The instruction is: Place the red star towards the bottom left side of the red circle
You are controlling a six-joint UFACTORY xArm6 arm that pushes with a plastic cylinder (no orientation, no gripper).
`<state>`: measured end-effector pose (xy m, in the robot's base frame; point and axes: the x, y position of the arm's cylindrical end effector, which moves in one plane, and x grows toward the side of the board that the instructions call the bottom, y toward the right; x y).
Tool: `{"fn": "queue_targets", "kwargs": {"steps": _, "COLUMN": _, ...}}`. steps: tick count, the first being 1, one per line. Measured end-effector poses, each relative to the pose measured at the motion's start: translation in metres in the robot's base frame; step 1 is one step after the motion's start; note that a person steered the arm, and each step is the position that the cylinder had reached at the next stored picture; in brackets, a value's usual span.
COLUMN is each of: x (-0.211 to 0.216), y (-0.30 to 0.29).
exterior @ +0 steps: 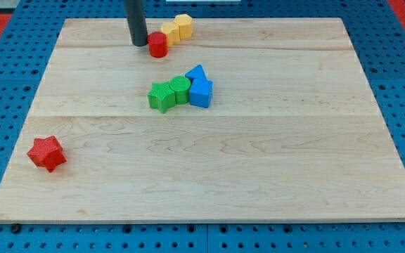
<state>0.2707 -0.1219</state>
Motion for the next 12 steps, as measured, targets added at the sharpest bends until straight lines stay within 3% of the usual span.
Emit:
{"fn": "queue_targets", "kwargs": {"steps": 1, "x": 0.021, "y": -0.012}}
{"fn": "queue_targets", "kwargs": {"steps": 3, "x": 0.169, "y": -0.062}}
{"fn": "queue_targets", "kwargs": {"steps": 4, "x": 0.233, "y": 0.000}}
{"fn": "queue_targets", "kwargs": {"steps": 5, "x": 0.296, "y": -0.048}}
{"fn": "queue_targets", "kwargs": {"steps": 6, "x": 0.302, "y": -0.111}}
{"fn": "queue_targets", "kwargs": {"steps": 7, "x": 0.278, "y": -0.102}}
{"fn": "queue_targets", "kwargs": {"steps": 9, "x": 0.222, "y": -0.143}}
{"fn": "queue_targets", "kwargs": {"steps": 10, "x": 0.199, "y": -0.140}}
{"fn": "queue_targets", "kwargs": {"steps": 11, "x": 0.182, "y": -0.076}}
{"fn": "queue_targets", "kwargs": {"steps": 12, "x": 0.147, "y": -0.073}}
